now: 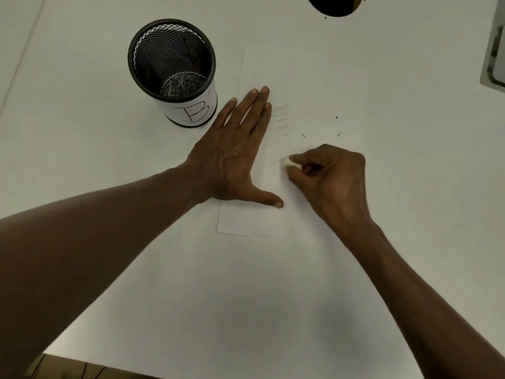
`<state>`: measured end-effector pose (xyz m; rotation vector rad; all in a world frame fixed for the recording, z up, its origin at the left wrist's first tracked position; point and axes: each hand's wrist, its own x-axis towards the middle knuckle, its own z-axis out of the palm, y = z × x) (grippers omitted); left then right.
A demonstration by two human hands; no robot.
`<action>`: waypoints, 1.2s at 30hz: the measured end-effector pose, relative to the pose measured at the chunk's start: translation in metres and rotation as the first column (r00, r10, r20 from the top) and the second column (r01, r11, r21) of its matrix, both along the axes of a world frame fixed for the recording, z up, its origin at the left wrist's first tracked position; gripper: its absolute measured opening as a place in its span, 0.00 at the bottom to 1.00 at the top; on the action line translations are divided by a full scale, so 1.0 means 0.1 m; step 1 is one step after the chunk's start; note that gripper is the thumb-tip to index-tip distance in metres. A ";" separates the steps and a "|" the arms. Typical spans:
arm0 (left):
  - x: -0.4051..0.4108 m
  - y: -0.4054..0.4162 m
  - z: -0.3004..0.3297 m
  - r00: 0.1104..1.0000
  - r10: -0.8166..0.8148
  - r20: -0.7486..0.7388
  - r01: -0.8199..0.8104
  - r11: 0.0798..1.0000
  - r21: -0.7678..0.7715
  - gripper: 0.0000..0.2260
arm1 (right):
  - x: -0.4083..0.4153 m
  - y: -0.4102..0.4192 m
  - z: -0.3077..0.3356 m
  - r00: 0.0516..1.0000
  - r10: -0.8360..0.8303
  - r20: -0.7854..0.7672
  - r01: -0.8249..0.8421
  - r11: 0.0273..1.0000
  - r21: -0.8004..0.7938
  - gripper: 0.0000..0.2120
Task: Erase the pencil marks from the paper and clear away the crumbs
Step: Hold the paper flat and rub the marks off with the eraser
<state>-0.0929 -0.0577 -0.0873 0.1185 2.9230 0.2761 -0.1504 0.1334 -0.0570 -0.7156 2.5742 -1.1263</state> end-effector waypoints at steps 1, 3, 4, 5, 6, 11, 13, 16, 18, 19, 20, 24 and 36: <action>0.00 0.00 0.00 1.000 -0.007 -0.005 0.007 1.000 0.004 0.68 | 0.04 -0.05 0.00 0.999 0.045 0.013 -0.045 0.999 -0.004 0.05; -0.01 0.00 0.00 1.000 -0.015 -0.009 0.016 1.000 0.017 0.67 | 0.20 -0.13 0.01 0.985 0.173 0.026 -0.173 0.985 0.017 0.04; -0.01 0.00 0.00 1.000 -0.012 -0.006 0.012 1.000 0.014 0.67 | 0.15 -0.13 0.02 0.986 0.165 0.029 -0.166 0.986 0.023 0.05; 0.00 0.00 0.01 1.000 -0.005 -0.003 0.005 1.000 0.003 0.68 | 0.03 -0.11 0.01 0.995 0.098 0.031 -0.099 0.995 0.032 0.05; 0.00 0.00 0.01 1.000 -0.001 -0.001 0.001 1.000 -0.006 0.68 | -0.13 -0.07 0.01 1.000 -0.003 0.021 0.003 0.999 0.034 0.05; 0.00 0.00 -0.02 1.000 -0.007 -0.024 0.008 1.000 0.014 0.68 | 0.17 -0.12 0.02 1.000 0.010 0.024 -0.010 1.000 0.010 0.02; 0.01 -0.01 -0.01 1.000 -0.011 -0.024 0.011 1.000 0.022 0.68 | 0.28 -0.10 0.00 0.993 0.109 0.034 -0.110 0.994 0.008 0.02; 0.00 -0.01 0.01 1.000 0.003 -0.004 -0.003 1.000 0.001 0.69 | -0.23 -0.05 -0.04 0.993 -0.113 -0.027 0.112 0.993 -0.039 0.05; 0.00 0.00 0.01 1.000 -0.001 -0.003 0.001 1.000 0.002 0.69 | -0.24 -0.05 -0.03 0.990 -0.113 -0.081 0.111 0.994 -0.026 0.04; 0.00 0.00 0.00 1.000 -0.001 -0.013 0.001 1.000 0.005 0.69 | -0.08 -0.07 -0.03 0.995 -0.051 -0.083 0.051 0.999 -0.010 0.03; 0.00 0.00 -0.01 1.000 -0.004 -0.024 0.004 1.000 0.009 0.68 | 0.15 -0.09 -0.01 0.996 0.052 -0.067 -0.051 0.999 0.010 0.03; 0.01 0.00 0.00 1.000 0.001 -0.005 -0.001 1.000 -0.015 0.68 | -0.16 -0.15 -0.02 0.988 0.110 -0.112 -0.108 0.994 0.017 0.06; 0.01 0.00 0.01 1.000 0.002 0.001 -0.002 1.000 -0.008 0.69 | -0.52 -0.37 0.00 0.957 0.190 -0.219 -0.186 0.982 0.038 0.04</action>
